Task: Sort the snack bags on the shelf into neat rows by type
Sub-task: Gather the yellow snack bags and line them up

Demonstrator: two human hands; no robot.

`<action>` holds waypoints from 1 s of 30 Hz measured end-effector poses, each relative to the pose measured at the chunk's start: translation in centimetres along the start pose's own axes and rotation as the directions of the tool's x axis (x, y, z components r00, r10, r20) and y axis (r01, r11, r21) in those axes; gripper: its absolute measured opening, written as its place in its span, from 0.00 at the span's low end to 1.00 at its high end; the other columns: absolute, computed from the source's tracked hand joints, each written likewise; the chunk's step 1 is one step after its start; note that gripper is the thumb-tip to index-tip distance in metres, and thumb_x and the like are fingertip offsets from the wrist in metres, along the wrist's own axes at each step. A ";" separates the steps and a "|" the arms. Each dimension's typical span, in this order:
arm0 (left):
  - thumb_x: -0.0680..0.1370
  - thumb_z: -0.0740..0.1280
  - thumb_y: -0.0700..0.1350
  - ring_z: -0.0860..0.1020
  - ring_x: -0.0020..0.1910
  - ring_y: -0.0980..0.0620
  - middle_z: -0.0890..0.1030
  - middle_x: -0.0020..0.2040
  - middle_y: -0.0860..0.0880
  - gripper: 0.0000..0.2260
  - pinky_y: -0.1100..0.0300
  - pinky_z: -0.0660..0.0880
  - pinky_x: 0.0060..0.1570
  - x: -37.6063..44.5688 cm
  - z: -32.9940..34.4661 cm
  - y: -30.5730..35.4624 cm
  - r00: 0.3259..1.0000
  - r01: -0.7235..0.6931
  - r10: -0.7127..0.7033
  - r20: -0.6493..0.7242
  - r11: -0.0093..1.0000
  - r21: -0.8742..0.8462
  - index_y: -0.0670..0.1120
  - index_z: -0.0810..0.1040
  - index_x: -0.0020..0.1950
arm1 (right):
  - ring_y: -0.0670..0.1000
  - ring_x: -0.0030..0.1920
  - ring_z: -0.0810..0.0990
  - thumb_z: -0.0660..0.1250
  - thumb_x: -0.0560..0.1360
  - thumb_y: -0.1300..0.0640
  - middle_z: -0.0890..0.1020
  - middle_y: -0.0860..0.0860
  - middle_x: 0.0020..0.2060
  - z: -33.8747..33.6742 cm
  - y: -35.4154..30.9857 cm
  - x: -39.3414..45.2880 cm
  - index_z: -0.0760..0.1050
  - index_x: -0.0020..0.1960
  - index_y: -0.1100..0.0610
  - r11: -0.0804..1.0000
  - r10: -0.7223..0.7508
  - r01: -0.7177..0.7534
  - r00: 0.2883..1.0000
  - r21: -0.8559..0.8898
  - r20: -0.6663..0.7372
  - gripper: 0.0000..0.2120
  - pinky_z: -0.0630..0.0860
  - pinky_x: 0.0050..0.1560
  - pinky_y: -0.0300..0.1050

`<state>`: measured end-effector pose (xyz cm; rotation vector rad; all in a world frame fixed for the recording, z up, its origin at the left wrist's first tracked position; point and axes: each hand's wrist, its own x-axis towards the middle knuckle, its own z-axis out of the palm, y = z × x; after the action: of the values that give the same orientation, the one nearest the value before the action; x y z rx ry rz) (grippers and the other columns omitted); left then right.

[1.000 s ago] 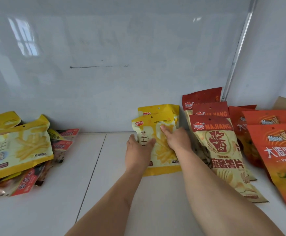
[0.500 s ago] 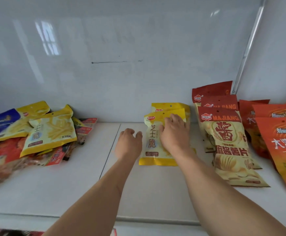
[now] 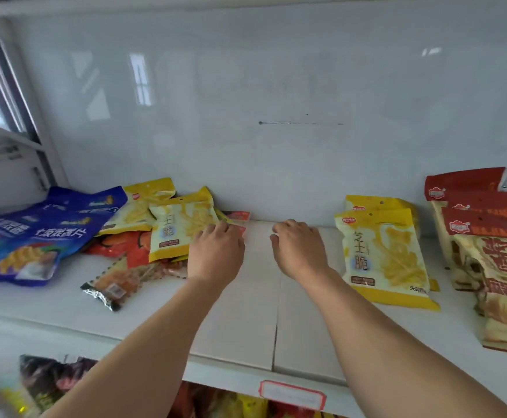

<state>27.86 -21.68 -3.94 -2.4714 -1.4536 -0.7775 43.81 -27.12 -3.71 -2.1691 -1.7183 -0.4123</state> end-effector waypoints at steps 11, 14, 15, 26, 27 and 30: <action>0.82 0.61 0.50 0.78 0.55 0.44 0.81 0.56 0.47 0.13 0.52 0.74 0.50 1.5 -1.3 -12.6 0.997 0.055 -0.059 -0.044 0.995 -0.085 0.45 0.81 0.58 | 0.58 0.57 0.79 0.56 0.83 0.49 0.81 0.53 0.56 2.1 -12.6 4.5 0.75 0.58 0.56 0.964 0.108 -0.132 0.988 0.231 0.114 0.14 0.74 0.51 0.51; 0.83 0.59 0.50 0.77 0.59 0.45 0.81 0.59 0.48 0.14 0.53 0.74 0.51 2.4 -1.2 -14.1 0.989 0.132 -0.140 -0.049 0.980 -0.151 0.47 0.80 0.62 | 0.58 0.64 0.77 0.57 0.83 0.46 0.78 0.54 0.64 2.8 -14.1 5.9 0.73 0.68 0.56 0.932 0.160 -0.201 0.975 0.303 0.157 0.20 0.75 0.59 0.53; 0.83 0.59 0.51 0.76 0.60 0.46 0.80 0.61 0.49 0.15 0.53 0.73 0.51 2.8 -1.1 -14.6 0.983 0.169 -0.179 -0.046 0.969 -0.178 0.47 0.79 0.64 | 0.58 0.65 0.76 0.57 0.83 0.45 0.77 0.54 0.66 3.1 -14.5 6.4 0.71 0.69 0.56 0.919 0.178 -0.225 0.969 0.324 0.169 0.21 0.74 0.60 0.53; 0.82 0.60 0.56 0.64 0.74 0.39 0.66 0.76 0.41 0.28 0.42 0.66 0.70 9.0 0.9 -21.4 0.838 0.532 -0.531 0.125 0.748 -0.397 0.42 0.62 0.78 | 0.60 0.63 0.77 0.59 0.73 0.27 0.79 0.56 0.62 7.0 -15.6 10.9 0.73 0.67 0.56 0.850 0.364 -0.439 0.889 0.291 0.278 0.38 0.75 0.60 0.55; 0.82 0.59 0.56 0.63 0.75 0.38 0.65 0.77 0.41 0.29 0.42 0.65 0.71 9.5 1.1 -22.1 0.826 0.555 -0.540 0.160 0.734 -0.390 0.41 0.61 0.78 | 0.60 0.63 0.77 0.60 0.72 0.26 0.80 0.55 0.62 7.2 -15.7 11.0 0.73 0.67 0.56 0.847 0.369 -0.444 0.887 0.292 0.278 0.38 0.76 0.60 0.55; 0.83 0.57 0.58 0.62 0.76 0.37 0.64 0.78 0.39 0.31 0.41 0.63 0.71 10.7 1.9 -23.6 0.767 0.642 -0.574 0.288 0.694 -0.326 0.40 0.58 0.79 | 0.58 0.62 0.78 0.63 0.68 0.25 0.80 0.53 0.63 7.7 -15.8 11.2 0.73 0.68 0.55 0.809 0.404 -0.492 0.863 0.320 0.304 0.41 0.77 0.59 0.54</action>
<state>12.55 -0.71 -2.70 -2.3427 -2.4792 -1.1043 31.03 -10.66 -4.46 -2.2730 -1.1746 0.2894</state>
